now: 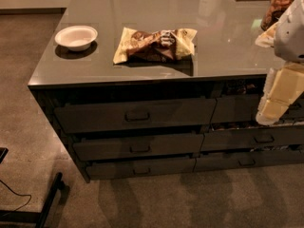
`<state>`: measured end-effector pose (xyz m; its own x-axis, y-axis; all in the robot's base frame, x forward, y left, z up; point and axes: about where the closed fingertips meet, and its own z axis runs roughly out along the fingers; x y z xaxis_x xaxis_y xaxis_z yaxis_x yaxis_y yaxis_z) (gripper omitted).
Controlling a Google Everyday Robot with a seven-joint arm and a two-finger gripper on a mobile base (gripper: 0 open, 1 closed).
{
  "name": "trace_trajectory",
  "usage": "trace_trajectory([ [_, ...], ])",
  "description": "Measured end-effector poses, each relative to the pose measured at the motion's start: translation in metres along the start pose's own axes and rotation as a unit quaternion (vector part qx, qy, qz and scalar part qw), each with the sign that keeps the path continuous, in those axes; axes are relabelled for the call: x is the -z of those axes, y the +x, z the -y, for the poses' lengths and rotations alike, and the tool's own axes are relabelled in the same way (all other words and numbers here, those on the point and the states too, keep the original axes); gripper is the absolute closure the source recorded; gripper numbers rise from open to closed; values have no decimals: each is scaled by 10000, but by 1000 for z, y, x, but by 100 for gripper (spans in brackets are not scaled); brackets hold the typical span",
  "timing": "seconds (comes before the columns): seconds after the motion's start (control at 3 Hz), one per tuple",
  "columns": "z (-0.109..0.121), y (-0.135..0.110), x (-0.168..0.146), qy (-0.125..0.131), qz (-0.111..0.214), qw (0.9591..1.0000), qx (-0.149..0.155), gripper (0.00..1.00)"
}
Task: Open top drawer
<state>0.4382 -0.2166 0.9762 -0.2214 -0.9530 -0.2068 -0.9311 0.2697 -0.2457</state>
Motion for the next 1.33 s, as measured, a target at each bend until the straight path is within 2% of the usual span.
trace_trajectory([
  [0.67,-1,-3,-8,-31,131,9999,26,0],
  [1.0,-10,-14,-42,-200,544,9983,-23,0],
  [1.33,-19,-39,-90,-287,1006,9945,-46,0],
])
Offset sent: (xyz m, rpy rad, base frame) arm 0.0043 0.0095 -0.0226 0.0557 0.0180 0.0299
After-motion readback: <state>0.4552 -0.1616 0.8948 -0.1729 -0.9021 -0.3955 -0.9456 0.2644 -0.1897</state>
